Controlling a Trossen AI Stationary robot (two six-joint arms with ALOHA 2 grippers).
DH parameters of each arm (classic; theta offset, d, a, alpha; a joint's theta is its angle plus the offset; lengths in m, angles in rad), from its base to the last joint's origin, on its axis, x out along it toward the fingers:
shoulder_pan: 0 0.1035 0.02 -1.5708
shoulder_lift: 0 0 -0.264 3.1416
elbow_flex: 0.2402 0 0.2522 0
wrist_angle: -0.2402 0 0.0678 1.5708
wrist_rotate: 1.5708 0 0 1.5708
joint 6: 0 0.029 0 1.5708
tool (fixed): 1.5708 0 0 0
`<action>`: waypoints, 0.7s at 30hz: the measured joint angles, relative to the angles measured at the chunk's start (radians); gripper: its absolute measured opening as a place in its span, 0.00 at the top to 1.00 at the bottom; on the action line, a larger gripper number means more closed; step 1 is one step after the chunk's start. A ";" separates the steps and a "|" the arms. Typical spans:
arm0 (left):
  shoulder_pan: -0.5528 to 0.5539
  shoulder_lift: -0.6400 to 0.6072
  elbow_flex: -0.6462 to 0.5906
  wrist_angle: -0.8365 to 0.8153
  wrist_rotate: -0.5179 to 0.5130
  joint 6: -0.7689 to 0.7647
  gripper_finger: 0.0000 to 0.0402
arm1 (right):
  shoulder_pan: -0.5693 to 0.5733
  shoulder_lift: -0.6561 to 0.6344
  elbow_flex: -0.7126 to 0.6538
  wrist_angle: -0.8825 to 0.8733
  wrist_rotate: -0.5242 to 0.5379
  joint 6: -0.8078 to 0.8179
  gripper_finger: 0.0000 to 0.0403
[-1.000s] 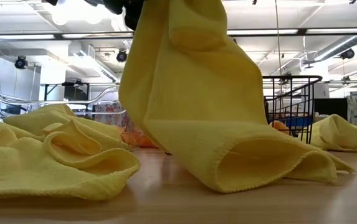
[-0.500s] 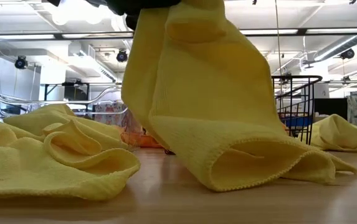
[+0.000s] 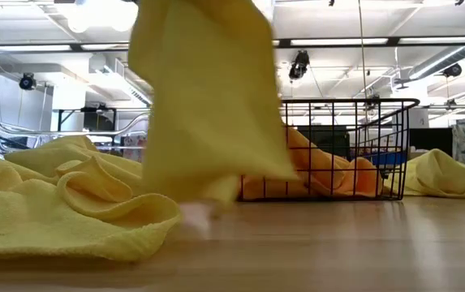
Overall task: Sort microfiber towel by color & place in baskets
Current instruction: Put the yellow towel into the transparent bin
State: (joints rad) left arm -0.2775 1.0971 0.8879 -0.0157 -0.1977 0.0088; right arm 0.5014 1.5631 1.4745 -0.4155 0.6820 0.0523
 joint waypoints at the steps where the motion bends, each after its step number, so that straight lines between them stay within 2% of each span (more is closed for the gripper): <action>1: 0.000 -0.033 0.000 -0.021 -0.004 -0.004 1.00 | -0.001 -0.008 0.000 -0.011 0.002 0.004 0.41; 14: 0.001 -0.365 0.000 -0.161 -0.046 -0.047 1.00 | -0.005 -0.058 -0.005 -0.060 0.000 0.026 0.39; 18: 0.001 -0.438 0.000 -0.243 -0.146 -0.045 1.00 | -0.005 -0.058 -0.012 -0.061 0.000 0.026 0.39; 21: 0.001 -0.475 0.000 -0.327 -0.266 -0.050 1.00 | -0.005 -0.058 -0.013 -0.060 0.000 0.026 0.39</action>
State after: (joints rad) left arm -0.2764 0.6224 0.8879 -0.3425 -0.4637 -0.0415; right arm 0.4965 1.5055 1.4612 -0.4753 0.6823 0.0786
